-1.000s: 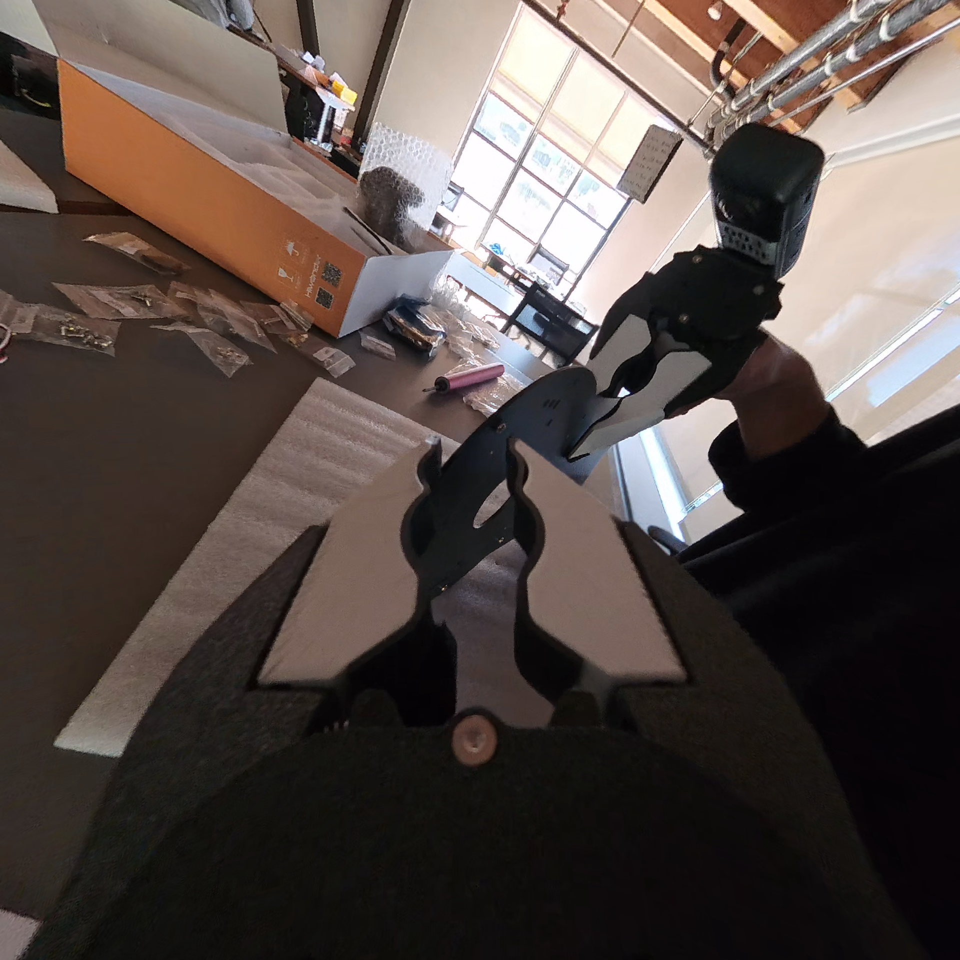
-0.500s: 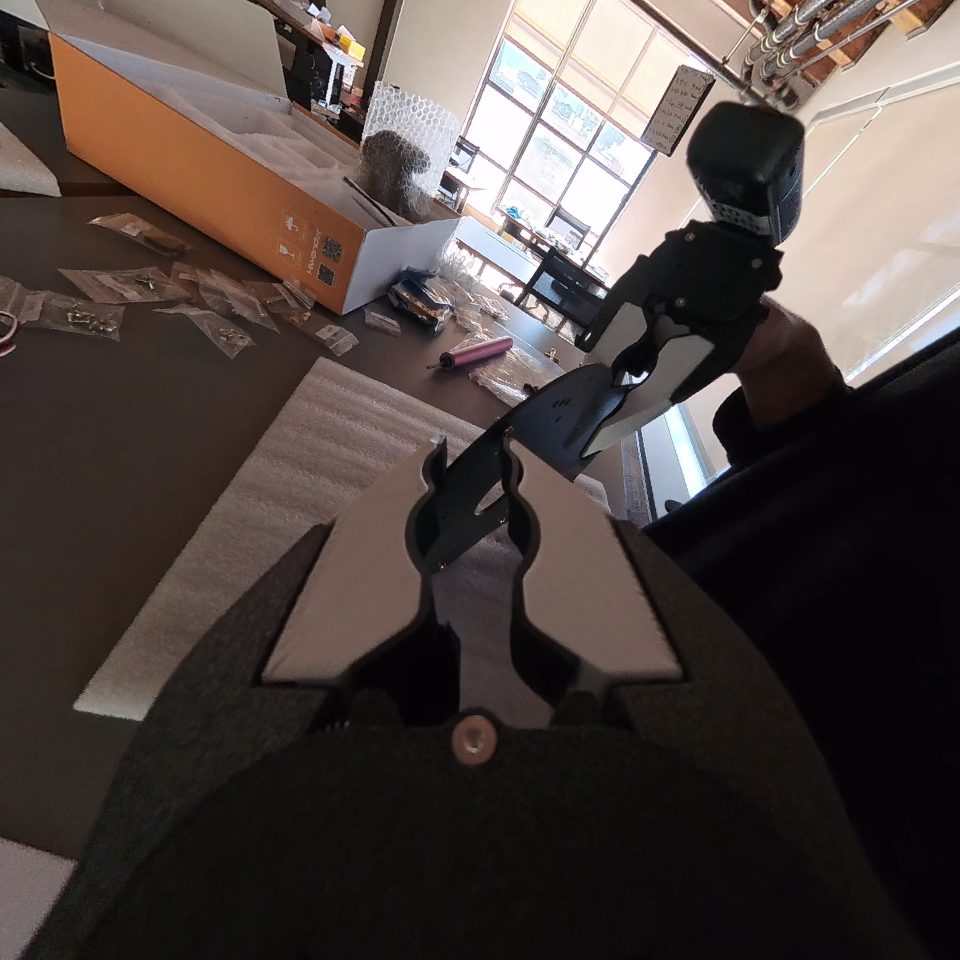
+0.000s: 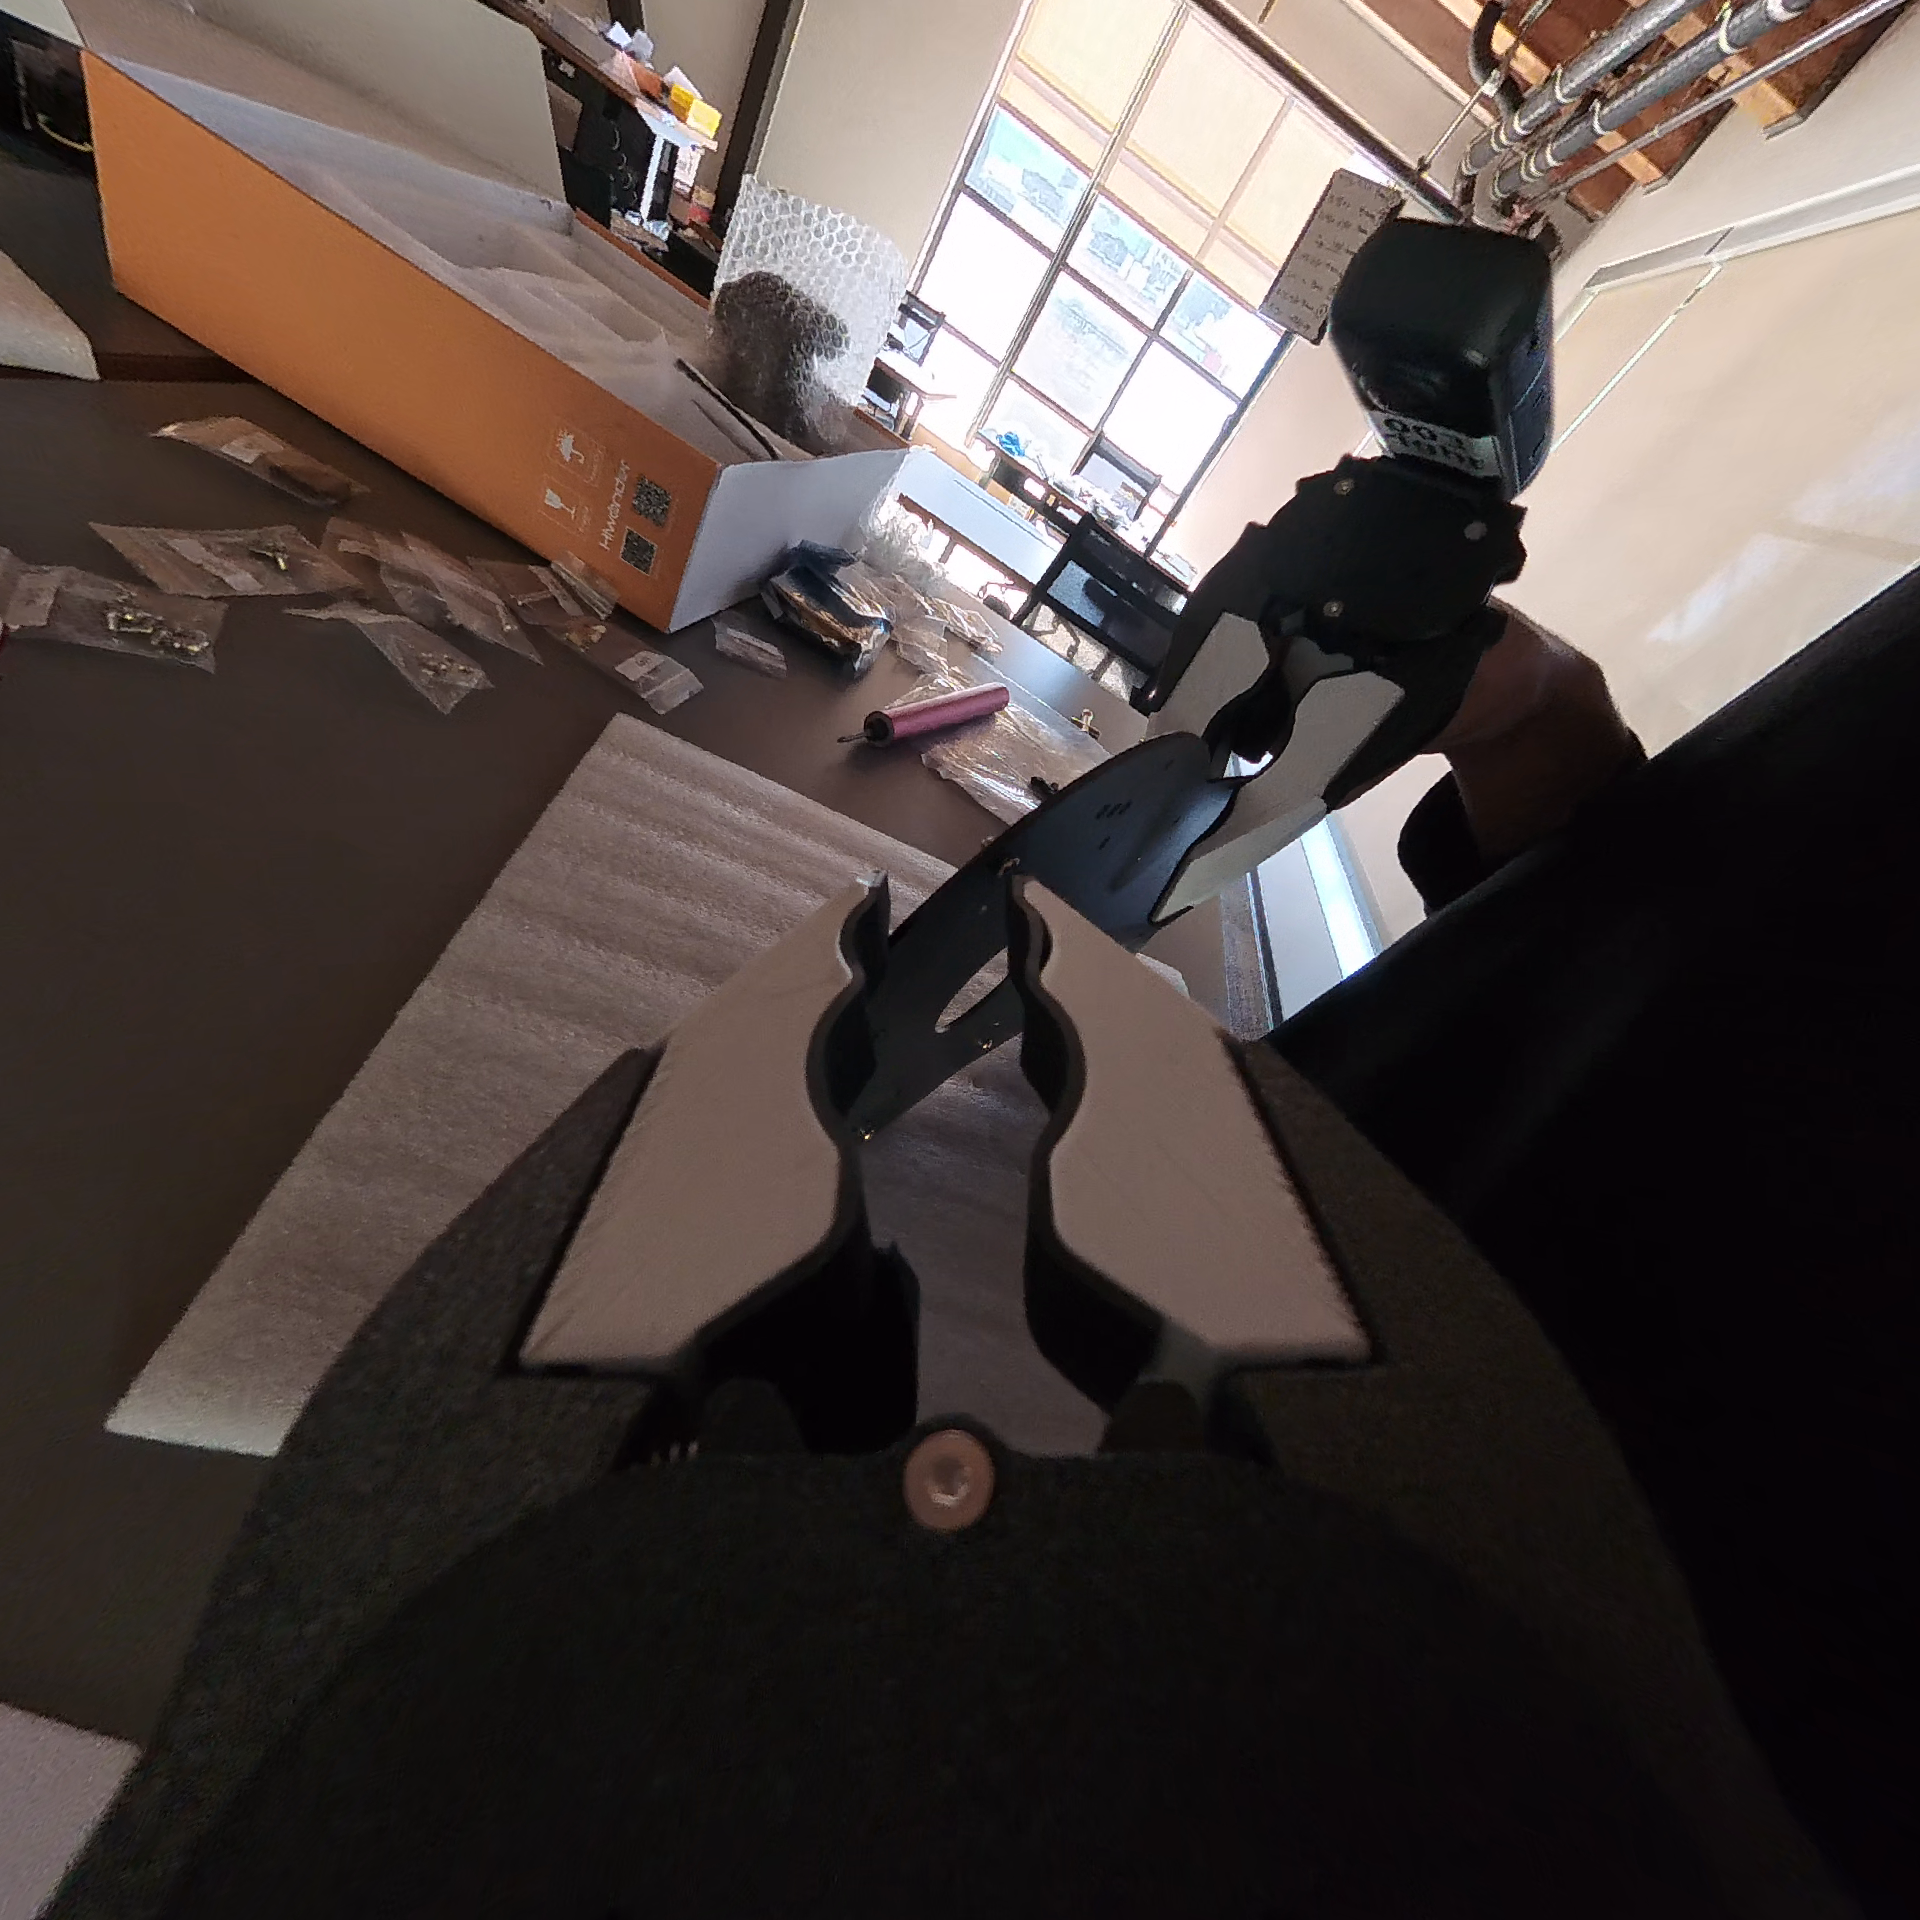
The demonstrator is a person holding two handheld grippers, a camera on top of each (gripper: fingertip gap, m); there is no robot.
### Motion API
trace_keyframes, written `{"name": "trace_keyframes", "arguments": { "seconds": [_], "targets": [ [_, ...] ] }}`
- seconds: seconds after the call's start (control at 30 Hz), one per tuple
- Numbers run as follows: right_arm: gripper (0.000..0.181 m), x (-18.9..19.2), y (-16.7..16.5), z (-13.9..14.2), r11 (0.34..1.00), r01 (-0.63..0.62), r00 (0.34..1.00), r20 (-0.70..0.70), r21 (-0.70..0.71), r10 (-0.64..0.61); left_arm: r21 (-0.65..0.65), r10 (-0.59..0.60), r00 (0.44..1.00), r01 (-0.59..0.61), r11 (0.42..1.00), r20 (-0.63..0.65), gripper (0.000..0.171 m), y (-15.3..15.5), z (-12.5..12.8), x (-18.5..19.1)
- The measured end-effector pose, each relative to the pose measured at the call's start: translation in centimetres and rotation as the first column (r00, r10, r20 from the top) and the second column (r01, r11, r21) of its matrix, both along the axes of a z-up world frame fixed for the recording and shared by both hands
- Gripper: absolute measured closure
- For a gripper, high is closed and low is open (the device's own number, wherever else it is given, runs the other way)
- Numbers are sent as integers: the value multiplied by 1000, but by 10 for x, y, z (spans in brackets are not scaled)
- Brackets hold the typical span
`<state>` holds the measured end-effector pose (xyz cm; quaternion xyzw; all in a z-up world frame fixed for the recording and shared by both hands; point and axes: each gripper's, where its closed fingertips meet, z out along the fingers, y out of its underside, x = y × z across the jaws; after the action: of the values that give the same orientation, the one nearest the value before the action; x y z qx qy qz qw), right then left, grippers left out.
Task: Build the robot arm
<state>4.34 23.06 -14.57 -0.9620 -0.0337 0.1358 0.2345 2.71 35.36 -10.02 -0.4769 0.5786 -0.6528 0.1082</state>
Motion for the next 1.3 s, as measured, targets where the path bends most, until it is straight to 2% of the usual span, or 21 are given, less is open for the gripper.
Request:
{"name": "trace_keyframes", "arguments": {
  "seconds": [0.37, 0.47, 0.53, 0.63, 0.7, 0.8, 0.97, 1.07, 1.17, 1.3],
  "targets": [
    [165, -1, 0, 7, 1000, 8, 1000, -27, 24, -8, 0, -4, 1000, 4, 1000, -15, 150, -1, 1, -3],
    [164, 1, 1, 28, 994, 39, 996, -81, 100, -31, 2, -5, 1000, 5, 1000, -18, 150, -2, 1, -3],
    [163, 7, -3, 55, 978, 57, 992, -126, 199, -32, 1, -7, 1000, 7, 1000, -19, 150, -2, 1, -4],
    [164, 56, -32, 85, 938, 162, 986, -86, 307, -142, 4, -14, 1000, 14, 1000, -26, 149, -3, 1, -7],
    [163, 101, -63, 87, 909, 254, 966, -45, 330, -254, 6, -11, 1000, 11, 1000, -25, 149, -3, 1, -9],
    [160, 154, -116, 56, 891, 365, 924, 11, 269, -382, -5, 4, 1000, -4, 1000, -18, 149, -3, 1, -10],
    [157, 165, -185, -29, 935, 351, 935, 30, 55, -353, -17, 23, 1000, -23, 1000, -13, 148, -3, 1, -10],
    [155, 156, -191, -52, 955, 296, 954, 37, 18, -296, -18, 34, 999, -34, 999, -9, 148, -3, 1, -11],
    [157, 163, -192, -69, 965, 261, 954, 155, -18, -255, -26, 39, 999, -40, 999, -9, 148, -4, 1, -12],
    [158, 168, -193, -73, 962, 274, 955, 125, -18, -269, -21, 41, 999, -41, 999, -13, 147, -4, 1, -13]
  ]
}}
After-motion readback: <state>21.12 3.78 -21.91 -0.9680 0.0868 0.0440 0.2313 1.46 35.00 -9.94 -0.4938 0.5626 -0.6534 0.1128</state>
